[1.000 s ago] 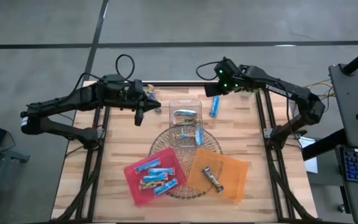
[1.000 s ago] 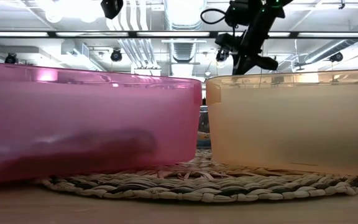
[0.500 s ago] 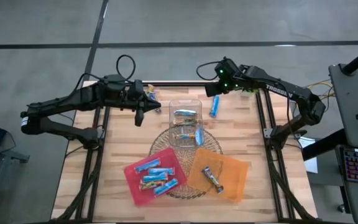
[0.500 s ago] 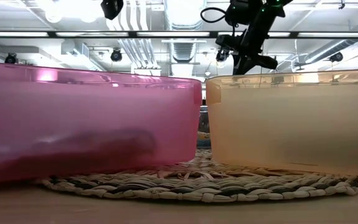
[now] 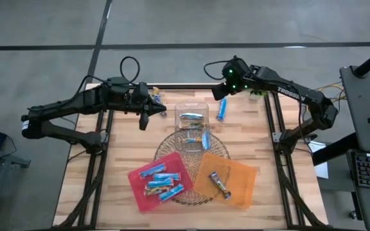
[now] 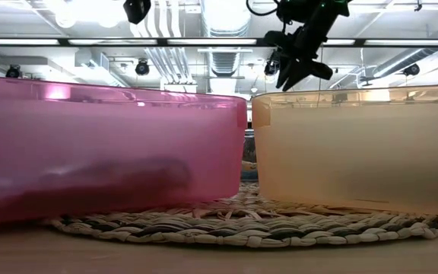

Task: Pick and place Granola Bars by type
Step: Put the blue granola bar into the orange bin

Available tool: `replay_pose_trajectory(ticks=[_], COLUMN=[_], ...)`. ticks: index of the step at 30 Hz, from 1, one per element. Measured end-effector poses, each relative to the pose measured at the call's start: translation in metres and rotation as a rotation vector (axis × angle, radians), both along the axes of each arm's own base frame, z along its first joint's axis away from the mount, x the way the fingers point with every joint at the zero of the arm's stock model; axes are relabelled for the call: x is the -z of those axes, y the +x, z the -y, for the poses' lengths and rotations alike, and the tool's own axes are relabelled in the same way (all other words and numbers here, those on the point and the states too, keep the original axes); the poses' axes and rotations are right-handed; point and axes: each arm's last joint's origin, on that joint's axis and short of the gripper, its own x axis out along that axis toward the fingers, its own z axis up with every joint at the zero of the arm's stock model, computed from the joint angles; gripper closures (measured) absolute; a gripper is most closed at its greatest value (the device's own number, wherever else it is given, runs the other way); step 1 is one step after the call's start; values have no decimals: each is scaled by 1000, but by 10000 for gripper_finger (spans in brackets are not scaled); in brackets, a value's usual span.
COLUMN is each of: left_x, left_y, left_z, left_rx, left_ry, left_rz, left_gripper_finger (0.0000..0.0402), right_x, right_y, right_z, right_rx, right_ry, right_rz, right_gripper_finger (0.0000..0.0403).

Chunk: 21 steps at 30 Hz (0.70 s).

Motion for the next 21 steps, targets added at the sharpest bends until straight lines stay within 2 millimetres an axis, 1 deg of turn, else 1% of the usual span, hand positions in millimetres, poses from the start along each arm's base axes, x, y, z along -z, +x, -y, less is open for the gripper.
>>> replay_pose_trajectory(ticks=[4,8,11,14,18,21], left_x=[1,1,1,1,1,1], left_y=[0,0,0,0,0,0], left_z=[0,0,0,0,0,0], left_rx=[-3,-3,-3,-6,-13,-15], left_ry=[-10,-11,-14,-23,-43,-49], left_rz=[-5,-9,-14,-14,-12,-11], left_gripper_finger=[401,401,401,401,401,401], right_x=[-1,1,1,2,3,7], right_y=[-1,-2,-4,-8,-15,-19], right_z=[0,1,4,9,16,20], right_rx=[-2,99,155,247,316,336], right_ry=[-3,15,19,35,79,119], right_rz=[-15,-8,-3,9,10,19], right_gripper_finger=[286,240,206,176,142,126])
